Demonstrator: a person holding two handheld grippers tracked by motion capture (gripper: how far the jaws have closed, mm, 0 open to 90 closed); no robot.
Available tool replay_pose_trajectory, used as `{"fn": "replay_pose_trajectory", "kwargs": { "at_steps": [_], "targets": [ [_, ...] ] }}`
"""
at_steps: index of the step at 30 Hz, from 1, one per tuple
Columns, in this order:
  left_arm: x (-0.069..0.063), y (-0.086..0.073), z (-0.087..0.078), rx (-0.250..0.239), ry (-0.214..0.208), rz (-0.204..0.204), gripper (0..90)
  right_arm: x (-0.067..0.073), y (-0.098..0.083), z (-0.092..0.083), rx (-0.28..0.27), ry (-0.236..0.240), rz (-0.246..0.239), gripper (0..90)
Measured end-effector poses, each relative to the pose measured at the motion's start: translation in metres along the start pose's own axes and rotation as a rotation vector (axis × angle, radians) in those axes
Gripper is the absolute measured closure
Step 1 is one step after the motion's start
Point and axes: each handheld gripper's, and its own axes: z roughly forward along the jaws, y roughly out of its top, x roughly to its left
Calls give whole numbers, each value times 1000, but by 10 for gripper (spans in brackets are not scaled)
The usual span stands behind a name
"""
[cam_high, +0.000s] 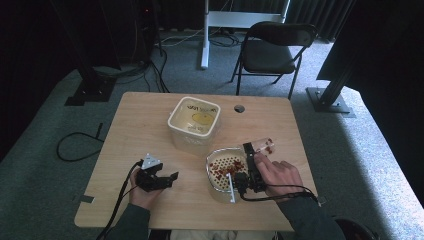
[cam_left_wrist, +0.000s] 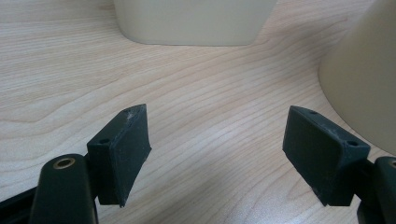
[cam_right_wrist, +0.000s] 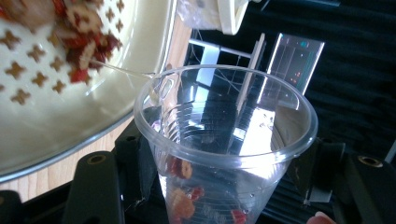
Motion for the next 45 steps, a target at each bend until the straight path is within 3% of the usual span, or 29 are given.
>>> {"fn": "replay_pose_trajectory", "kwargs": {
  "at_steps": [3,6,10,14,17,21,22,23,26,28,29,31,34,36,38,40,43,45],
  "targets": [
    [0,0,0,2,0,-2,235,1,0,0,15,0,-8,345],
    [0,0,0,2,0,1,235,2,5,-5,-30,0,-13,348],
    [0,0,0,0,0,-2,235,1,1,-1,15,-16,-22,348],
    [0,0,1,3,0,-2,235,3,6,-6,-25,-8,-49,349],
    [0,0,0,2,0,-2,235,-1,3,-1,10,-25,-26,349],
    [0,0,1,3,0,-2,235,2,8,-5,-41,-10,-44,349],
    [0,0,0,2,0,-3,235,-1,3,-1,-7,-26,-17,350],
    [0,0,1,3,0,-4,235,-2,3,-1,2,-29,-20,350],
    [0,0,1,4,0,-2,235,2,9,-4,-55,-17,-39,349],
    [0,0,0,3,-1,-4,235,-1,6,-3,-30,-30,-2,350],
    [0,0,1,5,0,-2,235,-2,5,-2,-18,-30,-4,350],
    [0,0,1,9,-1,-3,235,1,8,-4,-47,-24,-33,349],
    [0,0,1,7,-1,0,235,-3,5,-3,-28,-38,-1,350],
    [0,0,2,11,-1,-1,235,1,8,-4,-44,-22,-31,350],
    [0,0,1,8,-1,0,235,1,10,-5,-52,-22,-31,350],
    [0,0,1,8,0,0,235,-3,6,-3,-35,-34,7,350],
    [0,0,2,11,-1,0,235,1,11,-7,-54,-23,-40,350],
    [0,0,2,9,-1,0,235,-3,8,-5,-40,-37,1,350]
  ]
}}
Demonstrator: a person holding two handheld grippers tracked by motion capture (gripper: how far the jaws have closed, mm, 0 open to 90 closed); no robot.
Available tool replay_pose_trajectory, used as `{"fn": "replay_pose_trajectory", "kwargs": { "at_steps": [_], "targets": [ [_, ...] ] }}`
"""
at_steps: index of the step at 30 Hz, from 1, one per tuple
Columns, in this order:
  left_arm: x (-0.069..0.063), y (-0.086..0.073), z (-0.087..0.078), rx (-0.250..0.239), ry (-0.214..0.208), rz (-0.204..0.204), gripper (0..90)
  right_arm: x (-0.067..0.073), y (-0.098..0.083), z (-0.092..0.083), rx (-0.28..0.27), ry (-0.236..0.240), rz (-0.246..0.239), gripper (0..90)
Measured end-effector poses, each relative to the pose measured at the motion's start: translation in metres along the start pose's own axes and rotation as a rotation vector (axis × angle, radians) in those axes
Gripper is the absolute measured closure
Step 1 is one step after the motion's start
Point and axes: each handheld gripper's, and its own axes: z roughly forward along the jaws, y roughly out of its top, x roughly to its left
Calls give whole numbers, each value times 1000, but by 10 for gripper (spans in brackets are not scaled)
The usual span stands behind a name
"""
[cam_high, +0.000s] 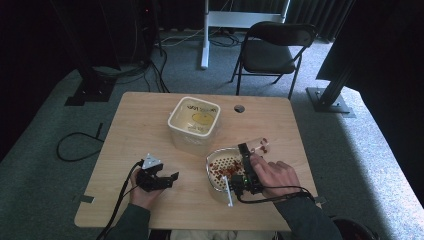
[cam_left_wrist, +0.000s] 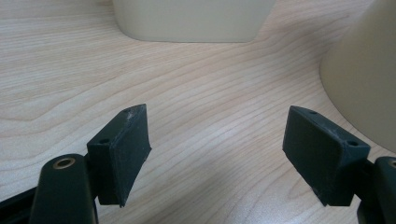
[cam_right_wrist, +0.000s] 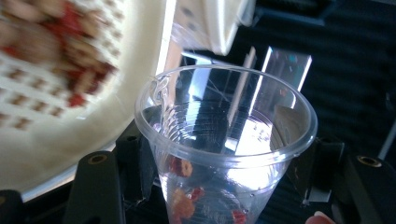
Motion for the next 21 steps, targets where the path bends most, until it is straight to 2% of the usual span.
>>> {"fn": "replay_pose_trajectory", "kwargs": {
  "at_steps": [1,3,7,8,9,11,13,15,16,18,20,21],
  "targets": [
    [0,0,0,2,0,0,235,-1,-1,1,5,-5,12,351],
    [0,0,1,4,1,-1,235,4,2,0,-14,9,-30,351],
    [0,0,1,3,1,-2,235,2,1,-1,-14,-5,-11,351],
    [0,0,1,6,0,-3,235,4,3,-2,-28,3,-30,350],
    [0,0,1,6,1,0,235,5,4,-2,-19,8,-38,350],
    [0,0,1,5,0,-1,235,3,4,-1,-22,-1,-28,350],
    [-1,0,1,8,-1,-2,235,4,5,-1,-26,4,-44,350],
    [0,0,1,3,0,0,235,3,4,-1,-29,1,-27,350],
    [0,0,1,5,0,-1,235,4,4,-1,-27,6,-36,350],
    [0,0,1,5,-1,-4,235,3,2,-1,-10,1,-24,350],
    [0,0,1,6,0,0,235,6,3,-1,-24,16,-46,350],
    [0,0,1,5,-1,3,235,5,1,-1,-13,7,-33,351]
  ]
}}
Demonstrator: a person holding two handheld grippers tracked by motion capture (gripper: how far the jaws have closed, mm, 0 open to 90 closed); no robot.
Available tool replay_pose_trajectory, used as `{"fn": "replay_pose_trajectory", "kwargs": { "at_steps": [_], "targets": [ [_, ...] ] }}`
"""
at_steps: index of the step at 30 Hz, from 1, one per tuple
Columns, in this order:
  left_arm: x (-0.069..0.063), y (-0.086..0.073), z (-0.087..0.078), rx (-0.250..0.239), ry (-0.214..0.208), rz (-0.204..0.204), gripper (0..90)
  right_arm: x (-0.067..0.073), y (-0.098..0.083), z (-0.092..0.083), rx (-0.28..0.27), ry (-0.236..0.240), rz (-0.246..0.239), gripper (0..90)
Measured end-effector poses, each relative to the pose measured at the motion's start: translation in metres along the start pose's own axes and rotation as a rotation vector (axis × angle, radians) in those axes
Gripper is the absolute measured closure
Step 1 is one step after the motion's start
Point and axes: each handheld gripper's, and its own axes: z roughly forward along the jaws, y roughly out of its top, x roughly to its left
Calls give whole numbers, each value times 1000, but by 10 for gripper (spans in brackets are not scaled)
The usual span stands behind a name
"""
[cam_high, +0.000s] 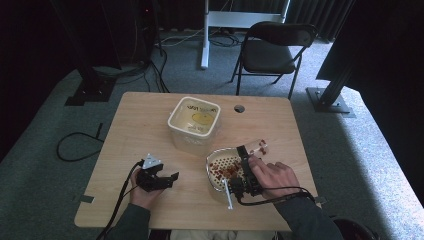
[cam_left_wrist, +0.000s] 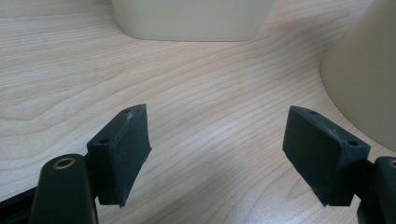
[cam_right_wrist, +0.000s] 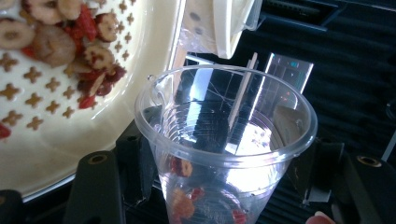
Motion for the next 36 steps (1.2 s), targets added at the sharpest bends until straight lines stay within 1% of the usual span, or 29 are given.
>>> {"fn": "replay_pose_trajectory", "kwargs": {
  "at_steps": [1,2,3,4,5,6,7,8,10,12,13,15,16,19,20,21,22,23,25,30,33,34,36],
  "targets": [
    [0,0,0,0,0,0,235,-2,0,1,13,-8,18,351],
    [0,0,1,4,-1,-1,235,0,1,1,-6,3,0,351],
    [0,0,1,7,0,0,235,3,3,1,-22,9,-32,351],
    [0,0,1,4,-1,2,235,2,3,1,-6,6,-23,351],
    [0,0,0,3,-1,0,235,0,3,2,-5,-5,11,351],
    [0,0,1,5,-2,-3,235,1,4,1,-23,12,8,351],
    [0,0,1,8,0,-1,235,3,4,1,-33,15,-3,351],
    [0,0,1,5,-2,-4,235,3,4,2,-23,11,-1,351],
    [1,0,1,4,-2,-3,235,1,2,3,-29,12,24,351],
    [0,0,1,4,-2,-4,235,0,-1,2,-38,14,74,350],
    [0,0,1,5,-3,-1,235,-2,-3,1,-48,20,115,350],
    [0,0,1,4,-3,-1,235,-3,-9,1,-92,38,211,350],
    [0,0,1,5,-3,0,235,-3,-12,1,-106,45,253,350],
    [0,0,1,8,-2,2,235,-2,-18,2,-129,62,352,349],
    [0,0,2,8,-1,4,235,-2,-19,2,-133,64,365,349],
    [0,0,2,8,-1,4,235,-2,-19,2,-133,64,365,349],
    [0,0,1,8,-2,3,235,-2,-21,2,-138,66,389,349],
    [0,0,2,7,-2,3,235,-4,-25,2,-150,69,428,348],
    [0,0,2,7,-3,3,235,-5,-28,1,-157,67,466,348],
    [-1,0,1,7,-2,4,235,-7,-31,1,-168,67,490,347],
    [-1,0,1,6,-2,5,235,-7,-33,2,-177,72,521,346],
    [0,0,1,6,-2,1,235,-6,-34,2,-186,79,540,346],
    [0,0,1,7,-3,0,235,-7,-39,4,-213,92,595,345]
  ]
}}
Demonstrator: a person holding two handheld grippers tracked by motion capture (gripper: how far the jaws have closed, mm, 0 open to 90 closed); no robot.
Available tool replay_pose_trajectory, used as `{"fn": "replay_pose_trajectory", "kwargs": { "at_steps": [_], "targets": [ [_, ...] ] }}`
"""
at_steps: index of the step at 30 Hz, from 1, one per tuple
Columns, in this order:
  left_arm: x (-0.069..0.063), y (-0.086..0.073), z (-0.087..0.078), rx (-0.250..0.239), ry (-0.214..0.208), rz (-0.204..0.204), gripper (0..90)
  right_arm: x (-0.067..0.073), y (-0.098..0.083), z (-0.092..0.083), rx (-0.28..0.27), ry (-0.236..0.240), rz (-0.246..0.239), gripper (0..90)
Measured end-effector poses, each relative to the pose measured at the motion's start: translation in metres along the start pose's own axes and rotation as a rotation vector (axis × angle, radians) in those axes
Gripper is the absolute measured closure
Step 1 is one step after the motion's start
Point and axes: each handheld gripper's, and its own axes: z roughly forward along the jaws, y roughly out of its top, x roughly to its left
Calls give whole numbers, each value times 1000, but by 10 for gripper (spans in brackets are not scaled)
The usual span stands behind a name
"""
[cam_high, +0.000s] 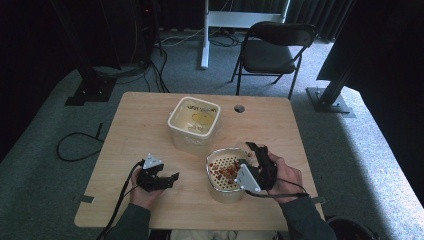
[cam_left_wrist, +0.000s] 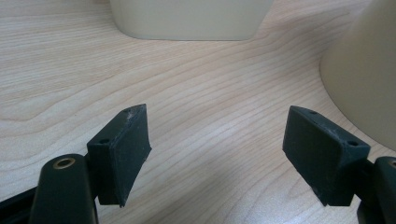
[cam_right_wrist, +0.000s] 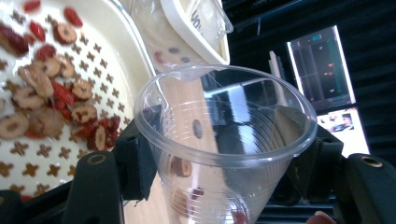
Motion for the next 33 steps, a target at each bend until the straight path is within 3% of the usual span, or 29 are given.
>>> {"fn": "replay_pose_trajectory", "kwargs": {
  "at_steps": [9,14,15,16,17,22,24,28,33],
  "targets": [
    [0,0,1,5,4,6,235,-16,-19,2,-63,56,217,345],
    [0,0,1,4,6,6,235,-29,-34,6,-115,106,400,345],
    [0,0,1,4,6,6,235,-29,-34,6,-115,106,400,345],
    [0,0,1,8,5,10,235,-34,-39,7,-138,126,461,345],
    [0,-1,1,9,5,11,235,-43,-48,10,-178,158,569,344],
    [0,-1,1,8,4,7,235,-61,-67,17,-262,221,803,343],
    [0,-1,1,8,4,5,235,-67,-74,21,-291,245,870,342],
    [0,-1,2,11,6,9,235,-75,-83,27,-328,261,968,342],
    [1,-1,3,13,12,10,235,-81,-86,32,-346,264,1018,341]
  ]
}}
